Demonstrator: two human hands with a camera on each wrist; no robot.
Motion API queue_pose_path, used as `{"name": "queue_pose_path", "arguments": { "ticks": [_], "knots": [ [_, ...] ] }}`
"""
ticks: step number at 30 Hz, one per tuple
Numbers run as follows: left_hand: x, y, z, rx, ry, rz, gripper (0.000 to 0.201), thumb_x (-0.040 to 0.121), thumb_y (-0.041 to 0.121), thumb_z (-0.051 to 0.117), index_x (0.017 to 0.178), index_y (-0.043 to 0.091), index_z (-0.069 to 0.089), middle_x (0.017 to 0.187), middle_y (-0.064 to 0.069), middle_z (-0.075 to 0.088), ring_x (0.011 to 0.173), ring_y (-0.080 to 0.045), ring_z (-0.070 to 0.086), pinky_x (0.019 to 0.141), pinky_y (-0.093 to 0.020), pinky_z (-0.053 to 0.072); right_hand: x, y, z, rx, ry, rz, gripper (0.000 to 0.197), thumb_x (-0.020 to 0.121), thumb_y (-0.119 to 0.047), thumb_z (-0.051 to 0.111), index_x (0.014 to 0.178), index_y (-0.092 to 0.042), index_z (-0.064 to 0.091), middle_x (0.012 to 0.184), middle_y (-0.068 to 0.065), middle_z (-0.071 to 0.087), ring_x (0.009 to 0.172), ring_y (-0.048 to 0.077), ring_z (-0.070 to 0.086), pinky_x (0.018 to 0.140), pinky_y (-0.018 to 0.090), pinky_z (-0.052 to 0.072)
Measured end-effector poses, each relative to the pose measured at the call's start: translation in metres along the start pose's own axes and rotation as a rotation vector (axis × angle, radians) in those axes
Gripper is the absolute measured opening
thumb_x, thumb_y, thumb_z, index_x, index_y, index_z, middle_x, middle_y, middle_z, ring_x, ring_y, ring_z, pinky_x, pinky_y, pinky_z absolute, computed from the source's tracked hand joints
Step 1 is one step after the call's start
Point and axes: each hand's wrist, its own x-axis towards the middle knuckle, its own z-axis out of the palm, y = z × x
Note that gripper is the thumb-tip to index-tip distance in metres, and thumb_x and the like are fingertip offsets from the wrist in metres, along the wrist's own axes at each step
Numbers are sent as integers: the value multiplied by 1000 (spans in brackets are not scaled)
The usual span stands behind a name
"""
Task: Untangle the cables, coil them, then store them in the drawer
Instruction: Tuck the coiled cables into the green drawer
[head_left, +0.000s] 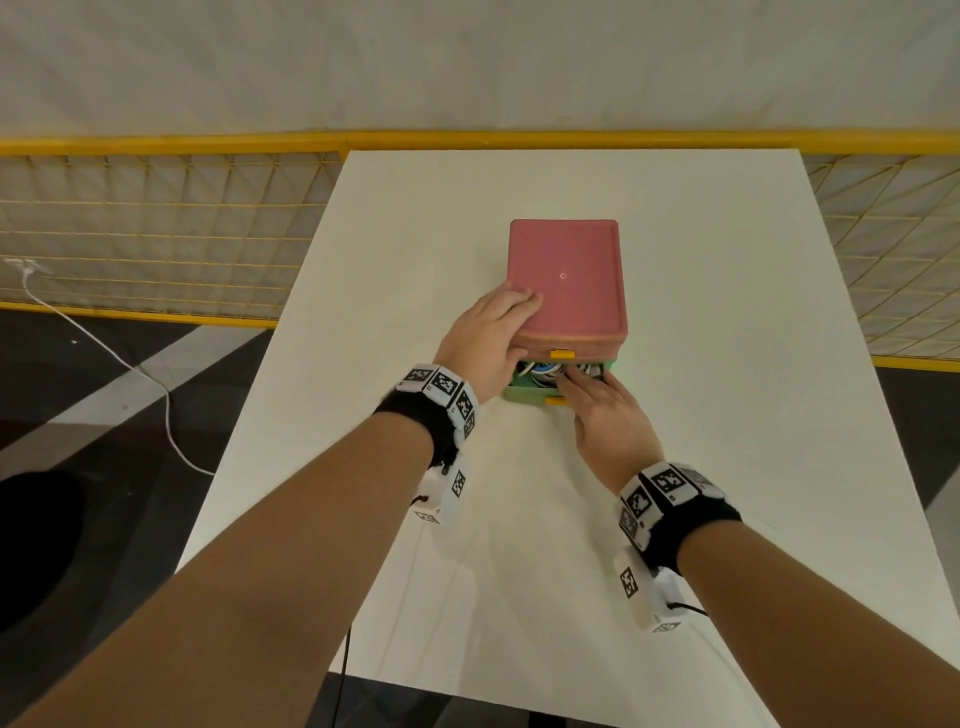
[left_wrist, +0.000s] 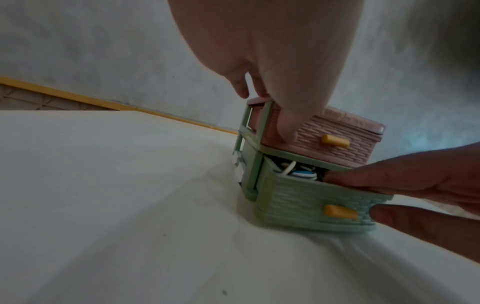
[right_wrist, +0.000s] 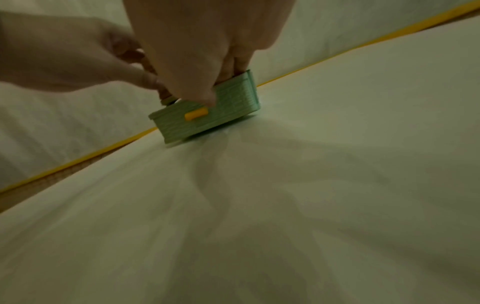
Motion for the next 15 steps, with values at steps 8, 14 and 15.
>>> {"name": "queue_pose_path", "arguments": {
  "ticks": [8,14,15],
  "knots": [
    [-1,2,4,-51,32,-46,65,84,0,65,144,10,41,148,-7,42,143,-27,29,116,-37,28,-5,-18,7,200,415,481,90,63,-49,78,132,-14,32,125,24,42,116,36,42,100,51,37],
    [-2,2,7,-72,42,-75,64,85,-2,62,144,12,42,149,-4,41,145,-24,27,116,-32,26,22,-11,15,272,484,770,129,36,-65,82,143,-20,26,130,16,42,115,31,48,99,50,39],
    [-2,3,6,-77,41,-81,64,86,-2,61,145,13,41,150,-4,40,145,-23,26,116,-31,26,28,-11,12,291,482,830,129,36,-60,84,143,-23,22,130,16,41,116,30,47,101,50,38]
  ]
}}
